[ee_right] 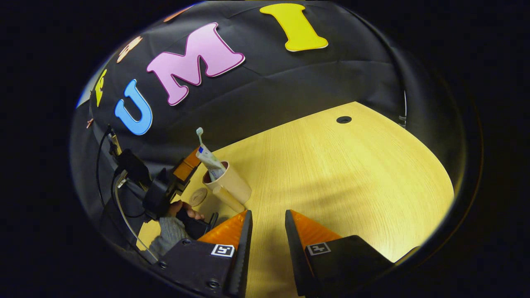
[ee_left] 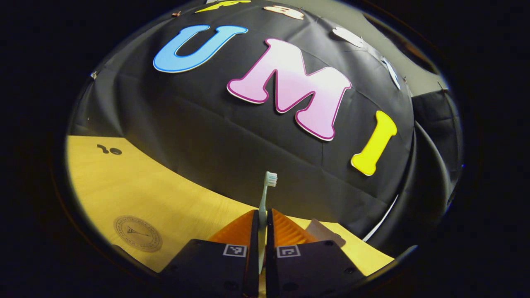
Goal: Put the toothbrush and toothpaste on the desktop into the cup, then pick up the cup and place it on the coaster on the desktop.
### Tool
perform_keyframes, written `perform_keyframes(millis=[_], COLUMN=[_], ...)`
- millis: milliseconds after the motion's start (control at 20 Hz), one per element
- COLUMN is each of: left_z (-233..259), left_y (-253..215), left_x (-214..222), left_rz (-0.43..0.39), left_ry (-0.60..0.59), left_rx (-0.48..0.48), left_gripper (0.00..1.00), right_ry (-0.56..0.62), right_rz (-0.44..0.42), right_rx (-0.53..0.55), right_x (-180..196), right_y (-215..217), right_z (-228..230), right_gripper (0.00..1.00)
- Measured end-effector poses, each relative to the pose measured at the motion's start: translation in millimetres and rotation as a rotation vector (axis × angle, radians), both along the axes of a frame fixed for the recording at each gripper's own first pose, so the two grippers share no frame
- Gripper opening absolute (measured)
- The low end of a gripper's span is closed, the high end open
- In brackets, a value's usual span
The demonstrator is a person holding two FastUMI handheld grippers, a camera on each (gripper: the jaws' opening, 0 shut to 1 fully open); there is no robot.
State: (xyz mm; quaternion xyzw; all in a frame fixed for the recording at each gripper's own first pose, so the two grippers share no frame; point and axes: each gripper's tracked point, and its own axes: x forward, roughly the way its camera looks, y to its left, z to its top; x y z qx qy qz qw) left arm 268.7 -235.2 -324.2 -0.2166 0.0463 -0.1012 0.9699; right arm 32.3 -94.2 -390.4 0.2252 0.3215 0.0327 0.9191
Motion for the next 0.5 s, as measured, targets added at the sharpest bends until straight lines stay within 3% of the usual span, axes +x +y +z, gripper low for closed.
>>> perform_keyframes(millis=[50, 100, 150, 200, 500], left_z=[-1.6, -1.7, -1.2, -0.3, 2.1], left_y=[1.6, 2.1, 2.8, 3.9, 24.9], left_x=[-3.3, -5.0, -6.8, -12.3, -54.9], left_rz=[-0.004, -0.009, -0.014, -0.013, -0.021], left_ry=[0.008, 0.014, 0.015, 0.017, 0.09], left_rx=[0.003, 0.0, -0.006, -0.008, 0.012], left_gripper=[0.14, 0.27, 0.21, 0.23, 0.39], right_ry=[-0.002, -0.001, -0.003, -0.002, 0.011], right_rz=[0.003, 0.009, 0.013, 0.016, 0.043], right_rx=[0.001, 0.002, 0.003, 0.005, 0.007], right_x=[-0.5, -1.8, -2.0, -2.3, 0.3], right_y=[2.2, 4.7, 6.2, 8.2, 17.1], right_z=[0.5, 0.8, 1.8, 3.2, 8.7], right_gripper=[0.48, 0.39, 0.39, 0.48, 0.48])
